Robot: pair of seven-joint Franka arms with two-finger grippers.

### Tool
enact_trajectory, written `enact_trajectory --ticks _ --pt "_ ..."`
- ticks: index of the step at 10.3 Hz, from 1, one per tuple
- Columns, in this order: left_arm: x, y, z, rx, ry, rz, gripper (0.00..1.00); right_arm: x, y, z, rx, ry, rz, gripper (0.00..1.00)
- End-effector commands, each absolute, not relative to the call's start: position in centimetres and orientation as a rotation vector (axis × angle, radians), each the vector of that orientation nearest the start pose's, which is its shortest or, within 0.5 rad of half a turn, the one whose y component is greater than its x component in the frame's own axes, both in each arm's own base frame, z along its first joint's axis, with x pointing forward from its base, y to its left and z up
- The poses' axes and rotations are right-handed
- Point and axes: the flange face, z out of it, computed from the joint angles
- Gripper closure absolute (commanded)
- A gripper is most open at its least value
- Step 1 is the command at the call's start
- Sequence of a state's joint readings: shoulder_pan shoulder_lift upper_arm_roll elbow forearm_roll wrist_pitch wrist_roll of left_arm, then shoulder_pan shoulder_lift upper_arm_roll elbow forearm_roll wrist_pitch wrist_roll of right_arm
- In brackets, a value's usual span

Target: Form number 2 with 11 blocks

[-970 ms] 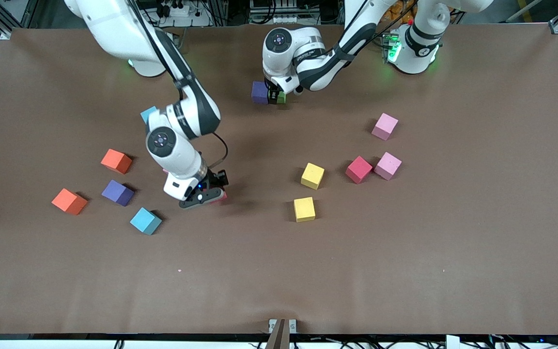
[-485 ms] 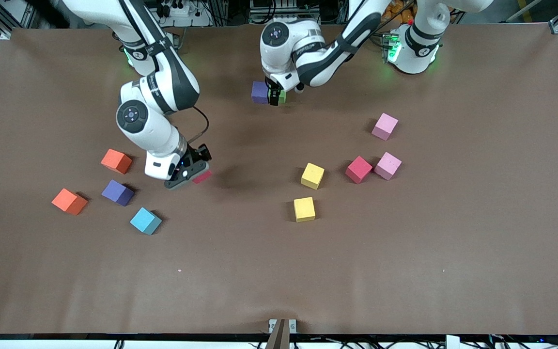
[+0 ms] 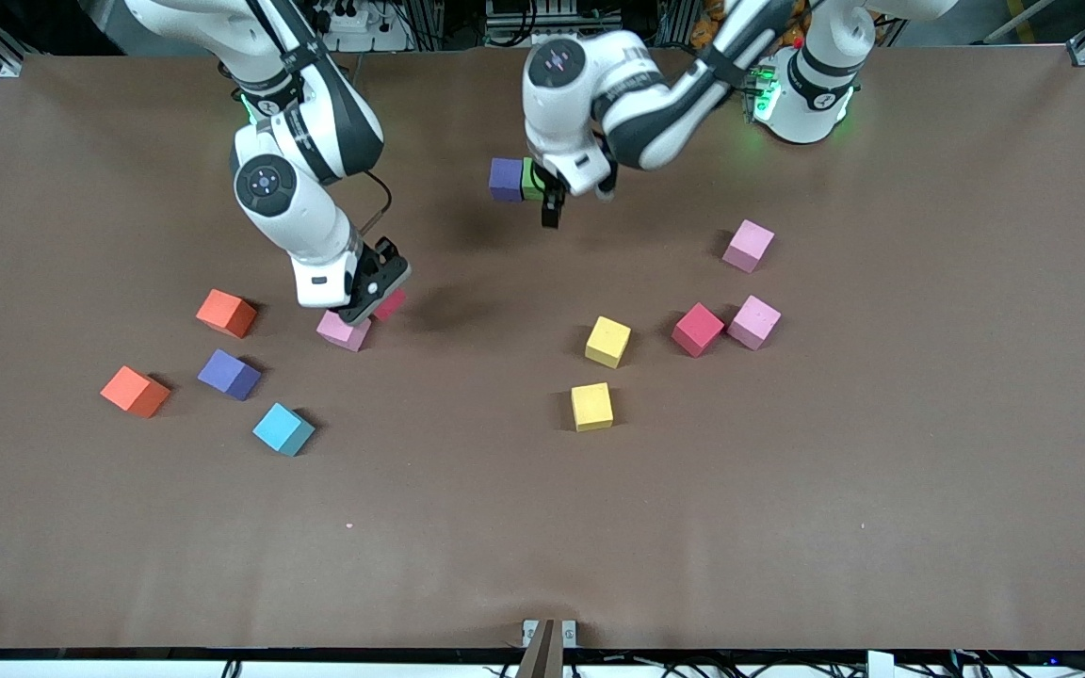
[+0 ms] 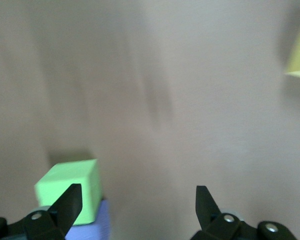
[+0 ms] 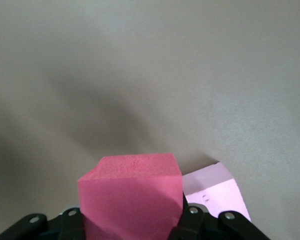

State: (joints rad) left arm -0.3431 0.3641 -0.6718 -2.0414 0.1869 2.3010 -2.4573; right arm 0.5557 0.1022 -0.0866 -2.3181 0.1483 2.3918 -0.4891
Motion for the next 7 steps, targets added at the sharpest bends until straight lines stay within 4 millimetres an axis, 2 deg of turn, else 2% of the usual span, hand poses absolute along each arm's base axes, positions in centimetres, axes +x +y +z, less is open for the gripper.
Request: enact_trajectory --ticks 1,2,3,4,5,6,7 --pt "38.3 -46.5 30.6 -2.640 -1.699 0.152 0.00 42.6 23.7 29.2 -2.698 -1.427 0.068 0.57" --pt "40.0 -46.2 30.3 -2.721 -1.592 0.173 0.00 41.7 25.2 28.9 -2.630 -1.546 0.076 0.57" --pt "40.8 -46.1 29.9 -2.777 -1.502 0.184 0.00 41.4 25.4 28.6 -2.588 -1.611 0.090 0.57" --pt "42.2 -45.4 29.4 -2.831 -1.404 0.164 0.00 40.2 26.4 28.0 -2.535 -1.690 0.110 0.57" --pt "44.2 -45.3 28.7 -2.883 -1.324 0.163 0.00 37.8 28.8 27.4 -2.473 -1.781 0.125 0.58" --pt "46.0 -45.6 27.7 -2.877 -1.347 0.208 0.00 35.5 30.8 26.8 -2.415 -1.858 0.145 0.60" --pt "47.3 -45.0 26.5 -2.843 -1.371 0.220 0.00 33.7 31.8 25.8 -2.377 -1.906 0.171 0.66"
